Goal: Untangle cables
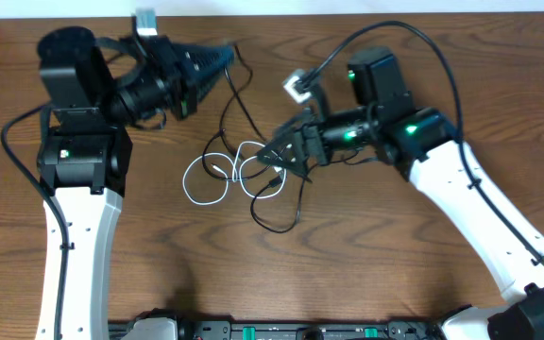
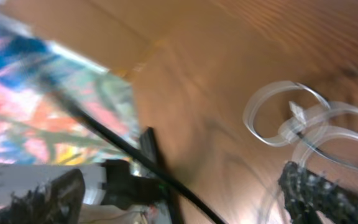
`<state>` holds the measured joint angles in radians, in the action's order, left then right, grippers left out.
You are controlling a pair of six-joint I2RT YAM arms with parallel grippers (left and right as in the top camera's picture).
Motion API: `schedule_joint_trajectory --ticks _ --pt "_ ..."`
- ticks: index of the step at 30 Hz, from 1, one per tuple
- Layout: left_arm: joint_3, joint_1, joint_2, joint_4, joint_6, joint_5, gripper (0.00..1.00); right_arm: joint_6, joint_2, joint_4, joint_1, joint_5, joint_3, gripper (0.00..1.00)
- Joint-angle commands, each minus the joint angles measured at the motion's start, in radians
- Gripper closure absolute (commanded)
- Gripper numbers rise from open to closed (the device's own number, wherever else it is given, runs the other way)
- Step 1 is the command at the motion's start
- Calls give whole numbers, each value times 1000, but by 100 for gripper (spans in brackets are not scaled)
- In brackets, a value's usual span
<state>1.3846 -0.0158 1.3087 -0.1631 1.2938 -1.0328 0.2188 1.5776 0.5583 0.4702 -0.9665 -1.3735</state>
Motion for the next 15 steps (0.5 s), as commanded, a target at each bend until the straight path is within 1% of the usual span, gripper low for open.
schedule_joint_trajectory --ticks 1,6,9,11,15 --pt "28 2 -18 153 187 38 92 -17 -1 85 -35 182 -5 1" --pt "28 2 -18 369 378 92 92 -11 -1 185 -37 391 -5 1" --pt "28 2 -18 469 476 139 93 -1 0 209 -34 454 -1 1" --pt "28 2 -18 521 521 178 93 13 0 209 -28 468 8 1" --pt "28 2 -18 543 542 267 92 12 0 175 -6 471 48 1"
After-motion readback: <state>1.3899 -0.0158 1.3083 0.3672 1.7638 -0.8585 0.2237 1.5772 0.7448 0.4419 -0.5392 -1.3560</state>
